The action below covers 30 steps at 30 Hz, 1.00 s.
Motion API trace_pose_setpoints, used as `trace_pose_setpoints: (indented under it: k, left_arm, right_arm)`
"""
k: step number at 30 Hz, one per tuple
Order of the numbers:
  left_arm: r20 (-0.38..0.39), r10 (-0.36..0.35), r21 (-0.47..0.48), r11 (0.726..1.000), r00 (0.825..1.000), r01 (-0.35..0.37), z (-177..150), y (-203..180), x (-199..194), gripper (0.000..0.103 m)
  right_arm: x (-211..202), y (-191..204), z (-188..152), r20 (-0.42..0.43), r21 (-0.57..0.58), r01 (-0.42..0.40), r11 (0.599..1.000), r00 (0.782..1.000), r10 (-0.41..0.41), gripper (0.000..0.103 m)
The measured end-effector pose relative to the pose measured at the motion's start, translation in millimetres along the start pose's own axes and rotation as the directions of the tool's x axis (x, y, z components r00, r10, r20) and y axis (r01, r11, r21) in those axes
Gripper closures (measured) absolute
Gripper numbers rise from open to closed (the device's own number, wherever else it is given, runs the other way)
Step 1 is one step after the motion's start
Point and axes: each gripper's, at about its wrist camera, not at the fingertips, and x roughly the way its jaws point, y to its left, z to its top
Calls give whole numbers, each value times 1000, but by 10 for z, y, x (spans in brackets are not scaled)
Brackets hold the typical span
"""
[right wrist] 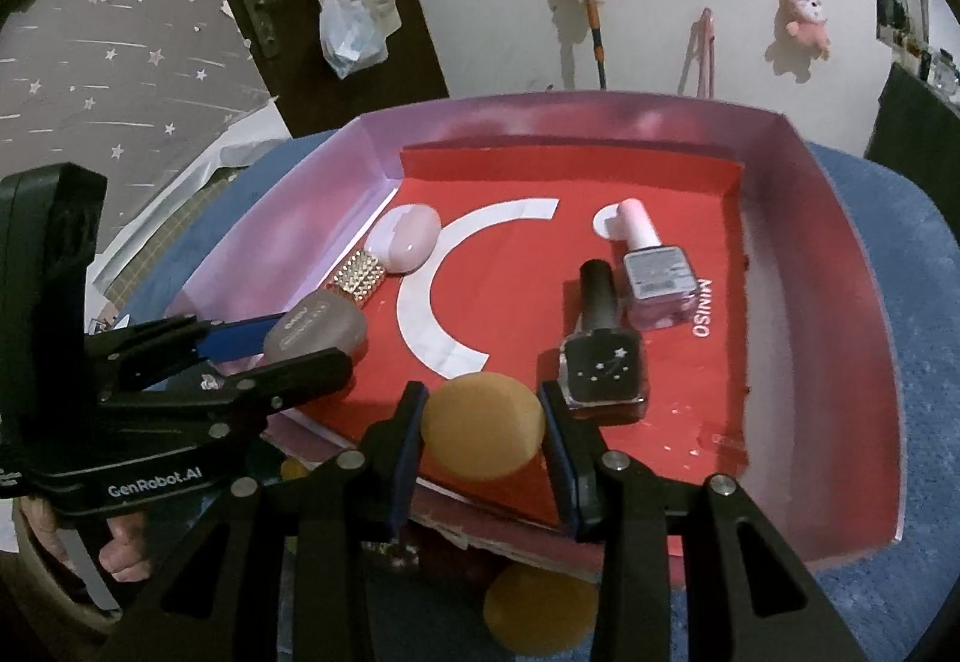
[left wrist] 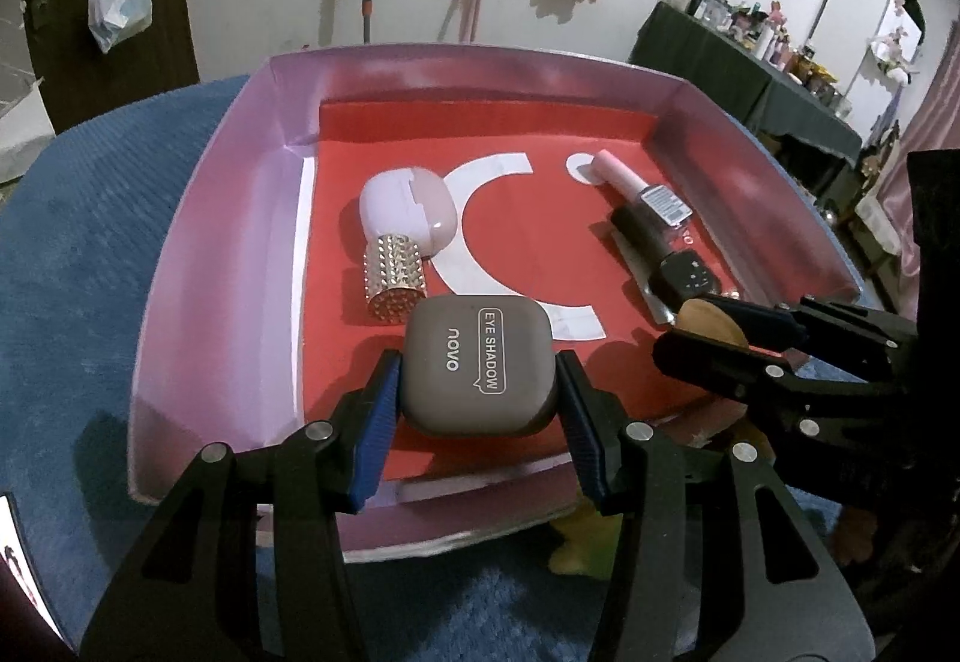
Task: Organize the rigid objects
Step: 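Carry the eye shadow case with left tool while right tool carries the compact into the box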
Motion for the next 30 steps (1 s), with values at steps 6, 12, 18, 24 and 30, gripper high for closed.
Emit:
trace_pose_setpoints:
  k: [6,12,18,24,30]
  left_arm:
    - [-25,5,-9,1000,1000,-5,33,36,116,55]
    - [-32,19,-18,1000,999,-20,77,62,180,55]
    - [-29,31,-33,999,999,-32,139,94,234,55]
    - [-27,49,-31,998,998,-50,162,83,265,55]
    - [-27,47,-33,998,999,-48,172,82,269,55]
  right_arm:
    - [140,-51,26,-37,20,-5,1000,999,6,63]
    - [185,-51,80,-27,1,52,999,998,-52,63]
    - [235,-135,101,-27,11,109,994,994,-109,63]
    - [227,-220,128,-4,22,178,984,984,-178,63]
    - [242,-208,145,-3,17,189,982,982,-189,63]
